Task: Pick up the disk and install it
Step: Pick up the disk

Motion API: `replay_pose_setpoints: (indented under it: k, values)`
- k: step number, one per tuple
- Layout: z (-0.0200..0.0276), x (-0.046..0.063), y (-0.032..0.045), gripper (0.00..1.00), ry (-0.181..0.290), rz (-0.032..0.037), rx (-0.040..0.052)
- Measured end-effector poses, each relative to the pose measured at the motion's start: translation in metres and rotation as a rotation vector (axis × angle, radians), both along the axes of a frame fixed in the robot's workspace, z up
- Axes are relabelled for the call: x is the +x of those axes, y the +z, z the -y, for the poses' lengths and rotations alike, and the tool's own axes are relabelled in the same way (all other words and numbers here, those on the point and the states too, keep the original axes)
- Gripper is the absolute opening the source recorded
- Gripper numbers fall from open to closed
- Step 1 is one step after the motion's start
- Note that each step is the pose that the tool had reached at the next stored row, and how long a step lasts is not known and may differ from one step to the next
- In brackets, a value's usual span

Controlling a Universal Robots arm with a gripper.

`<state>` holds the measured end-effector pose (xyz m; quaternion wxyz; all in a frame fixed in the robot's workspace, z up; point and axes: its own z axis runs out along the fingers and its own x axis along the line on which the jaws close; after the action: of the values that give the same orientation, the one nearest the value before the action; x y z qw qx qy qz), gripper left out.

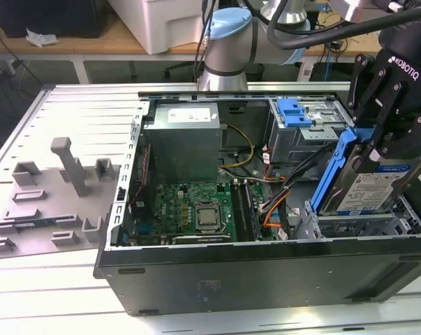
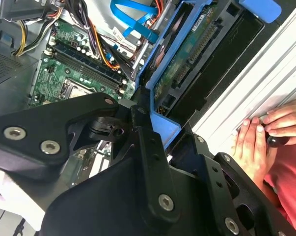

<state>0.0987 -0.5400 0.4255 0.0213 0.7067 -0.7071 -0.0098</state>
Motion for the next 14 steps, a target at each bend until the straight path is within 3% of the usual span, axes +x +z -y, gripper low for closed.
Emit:
replay_pose_setpoints:
  k: [10, 12, 14]
  values:
    - [0.0, 0.0, -0.0004, 0.38, 0.0, 0.0, -0.0002]
    - [0.0, 0.0, -0.0005, 0.44, 0.0, 0.0, -0.0002]
    - [0.0, -0.0001, -0.0006, 0.56, 0.0, 0.0, 0.0]
